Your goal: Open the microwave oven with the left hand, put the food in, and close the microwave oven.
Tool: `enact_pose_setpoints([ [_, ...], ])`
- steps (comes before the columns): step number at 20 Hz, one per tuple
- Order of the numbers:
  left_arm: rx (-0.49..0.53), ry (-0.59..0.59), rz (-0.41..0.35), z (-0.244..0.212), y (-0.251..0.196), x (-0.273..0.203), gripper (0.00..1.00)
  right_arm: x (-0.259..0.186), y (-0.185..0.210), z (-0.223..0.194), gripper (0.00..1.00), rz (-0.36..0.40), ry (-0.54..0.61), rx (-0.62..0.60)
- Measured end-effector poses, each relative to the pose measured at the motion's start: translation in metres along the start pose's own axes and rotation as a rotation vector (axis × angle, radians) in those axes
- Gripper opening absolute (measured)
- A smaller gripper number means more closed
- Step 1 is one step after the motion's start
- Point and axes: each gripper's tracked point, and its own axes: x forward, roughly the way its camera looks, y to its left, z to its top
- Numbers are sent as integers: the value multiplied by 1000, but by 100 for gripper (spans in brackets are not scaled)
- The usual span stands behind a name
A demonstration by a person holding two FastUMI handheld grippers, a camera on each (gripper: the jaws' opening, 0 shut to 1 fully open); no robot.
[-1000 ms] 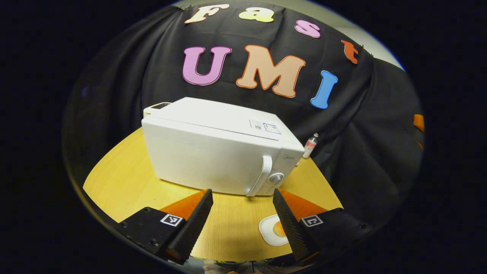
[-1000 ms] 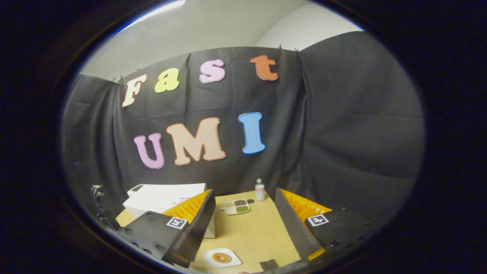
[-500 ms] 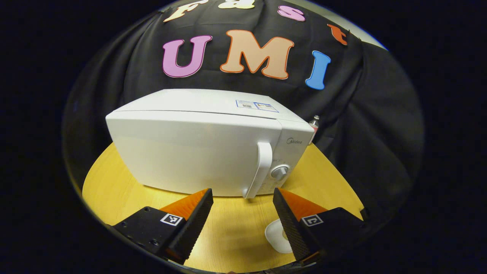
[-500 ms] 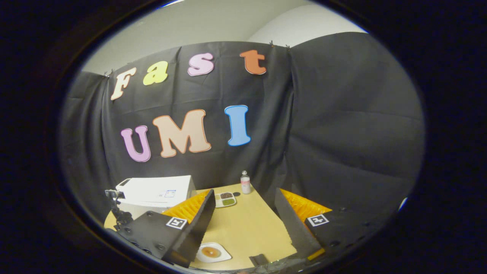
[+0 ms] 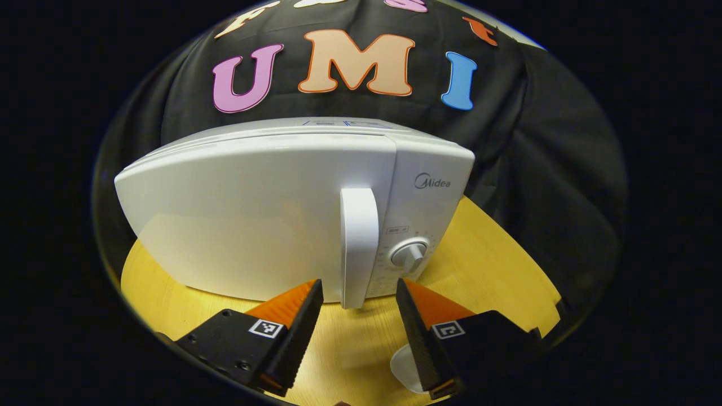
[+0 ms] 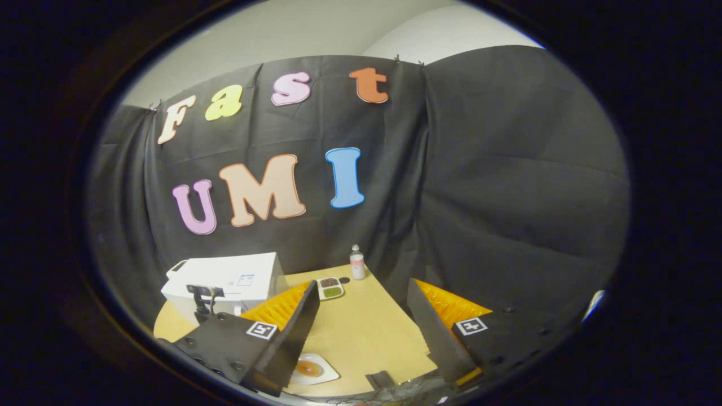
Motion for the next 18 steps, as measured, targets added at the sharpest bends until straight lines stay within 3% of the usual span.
enact_pose_setpoints([
  [5, 1, 1, 21, 1, 7, 11, 63, -1, -8, -11, 92, -15, 23, -15],
  [6, 3, -5, 27, 4, 7, 13, 54, -1, -8, -12, 98, -14, 25, -10],
  [7, 1, -8, 29, 4, 5, 15, 42, 0, -7, -14, 98, -8, 28, -2],
  [9, 5, -10, 42, 5, 3, 16, 36, 3, -5, -20, 98, 6, 41, 10],
  [10, 7, -6, 58, 5, 6, 16, 38, 4, -4, -22, 98, 12, 47, 13],
  [11, 3, -10, 61, 6, 5, 16, 29, 4, -4, -24, 98, 19, 50, 14],
  [13, 7, 6, 78, 3, 5, 16, 23, 6, -4, -30, 98, 25, 61, 12],
  [16, -1, -1, 80, 4, 5, 16, 19, 8, -2, -33, 98, 37, 69, 17],
  [17, 1, 1, 74, 4, 5, 16, 16, 8, -1, -34, 92, 41, 69, 18],
  [18, 5, 3, 71, 3, 5, 16, 16, 8, 0, -35, 92, 46, 68, 16],
])
